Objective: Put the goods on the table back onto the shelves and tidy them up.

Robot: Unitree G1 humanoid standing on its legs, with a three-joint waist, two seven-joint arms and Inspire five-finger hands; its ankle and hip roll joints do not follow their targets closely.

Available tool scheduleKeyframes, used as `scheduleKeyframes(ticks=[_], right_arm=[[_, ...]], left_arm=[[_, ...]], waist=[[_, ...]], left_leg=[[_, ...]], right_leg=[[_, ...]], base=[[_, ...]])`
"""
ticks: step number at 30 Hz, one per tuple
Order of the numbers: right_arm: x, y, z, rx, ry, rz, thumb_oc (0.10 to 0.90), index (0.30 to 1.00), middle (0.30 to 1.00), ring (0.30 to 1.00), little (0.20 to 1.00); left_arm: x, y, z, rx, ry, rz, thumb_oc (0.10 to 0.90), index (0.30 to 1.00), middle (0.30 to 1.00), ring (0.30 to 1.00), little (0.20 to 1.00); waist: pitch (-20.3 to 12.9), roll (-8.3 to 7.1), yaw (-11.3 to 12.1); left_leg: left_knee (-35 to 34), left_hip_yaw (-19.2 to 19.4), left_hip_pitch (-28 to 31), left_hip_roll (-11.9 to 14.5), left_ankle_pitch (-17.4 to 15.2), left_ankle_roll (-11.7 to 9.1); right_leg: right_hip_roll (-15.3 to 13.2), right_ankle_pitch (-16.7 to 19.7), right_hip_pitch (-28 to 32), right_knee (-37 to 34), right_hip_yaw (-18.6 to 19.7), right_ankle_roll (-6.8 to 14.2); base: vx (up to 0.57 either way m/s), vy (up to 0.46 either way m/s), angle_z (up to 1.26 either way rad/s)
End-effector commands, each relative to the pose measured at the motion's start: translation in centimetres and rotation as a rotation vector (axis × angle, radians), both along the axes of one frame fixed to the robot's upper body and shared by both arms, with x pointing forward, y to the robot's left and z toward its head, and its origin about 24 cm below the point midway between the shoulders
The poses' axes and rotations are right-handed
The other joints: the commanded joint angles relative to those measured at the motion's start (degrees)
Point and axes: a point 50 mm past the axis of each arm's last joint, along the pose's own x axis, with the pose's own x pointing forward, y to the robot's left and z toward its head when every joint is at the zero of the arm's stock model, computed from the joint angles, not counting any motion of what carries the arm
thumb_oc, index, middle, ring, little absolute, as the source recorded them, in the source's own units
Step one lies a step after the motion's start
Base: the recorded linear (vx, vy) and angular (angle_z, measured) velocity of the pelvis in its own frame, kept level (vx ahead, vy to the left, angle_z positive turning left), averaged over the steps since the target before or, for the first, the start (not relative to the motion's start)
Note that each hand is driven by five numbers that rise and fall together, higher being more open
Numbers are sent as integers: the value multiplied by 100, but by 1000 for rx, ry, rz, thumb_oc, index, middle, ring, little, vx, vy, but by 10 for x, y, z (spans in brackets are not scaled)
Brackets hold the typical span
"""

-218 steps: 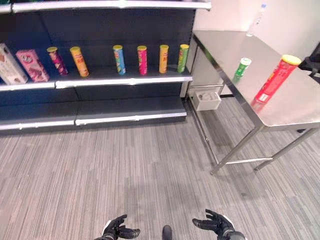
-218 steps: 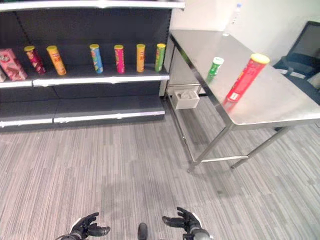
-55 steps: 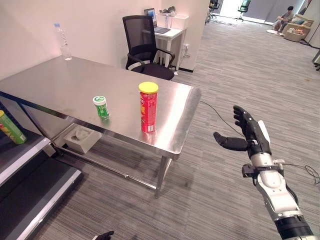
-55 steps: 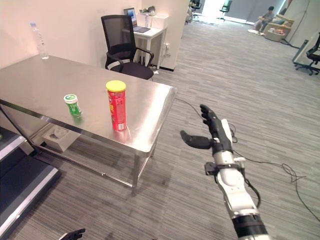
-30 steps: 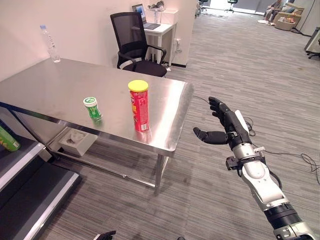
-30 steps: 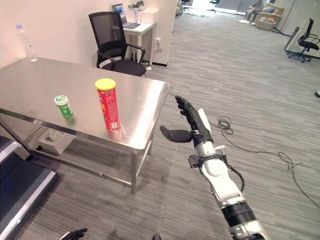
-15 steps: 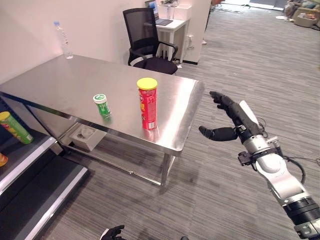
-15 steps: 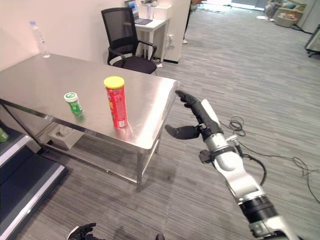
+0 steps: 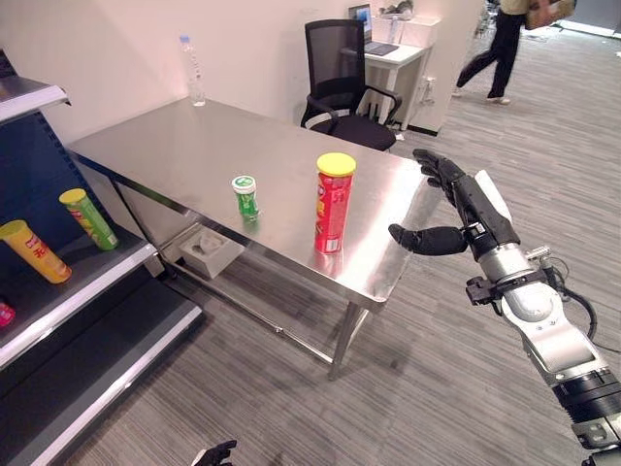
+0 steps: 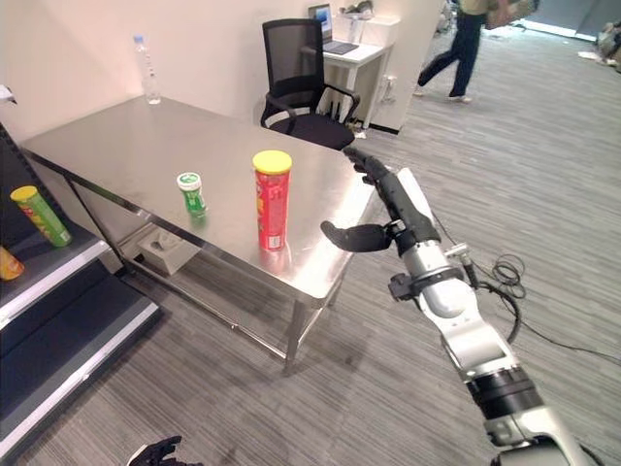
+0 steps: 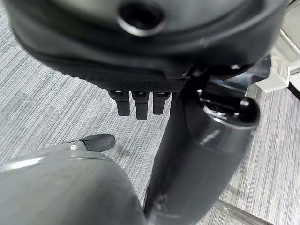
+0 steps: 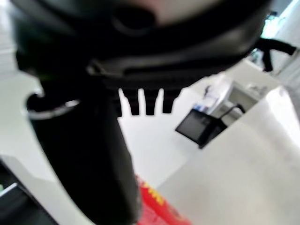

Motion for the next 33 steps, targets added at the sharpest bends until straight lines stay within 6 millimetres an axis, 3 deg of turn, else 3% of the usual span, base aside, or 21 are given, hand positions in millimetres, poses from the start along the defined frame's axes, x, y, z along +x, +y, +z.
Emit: scheduleKeyframes(ticks=[1, 13, 19, 33], right_arm=[[8, 1, 83, 73, -349, 7, 800, 900, 900, 900, 900], [15, -5, 98, 177, -383, -15, 800, 900, 900, 900, 900], [30, 1, 102, 255, -333, 22, 800, 900, 900, 900, 900], [52, 8, 100, 221, -250, 0, 800, 900, 900, 900, 900]], left_arm=[[11, 17, 5, 75, -24, -27, 800, 900, 900, 900, 900], [13, 17, 6, 72, -38, -2, 800, 900, 900, 900, 900], [8, 19, 5, 69, -28, 24, 800, 900, 900, 900, 900], [9, 20, 6, 65, -36, 42, 800, 900, 900, 900, 900]], waist=[[-125, -135, 288], [-156, -175, 429], [-173, -231, 574], [-157, -313, 724]], left_leg=[[50, -174, 200, -152, -691, 219], [50, -457, 153, -192, -665, 219], [50, -592, 103, -210, -640, 202], [50, -714, 67, -211, -609, 176]], right_leg=[[-303, -81, -6, 72, 108, 345], [-344, -143, 128, 72, -160, 332], [-360, -168, 184, 72, -315, 321], [-366, -199, 237, 72, -452, 311]], base=[[11, -2, 8], [12, -5, 15], [1, 0, 10], [2, -4, 10]])
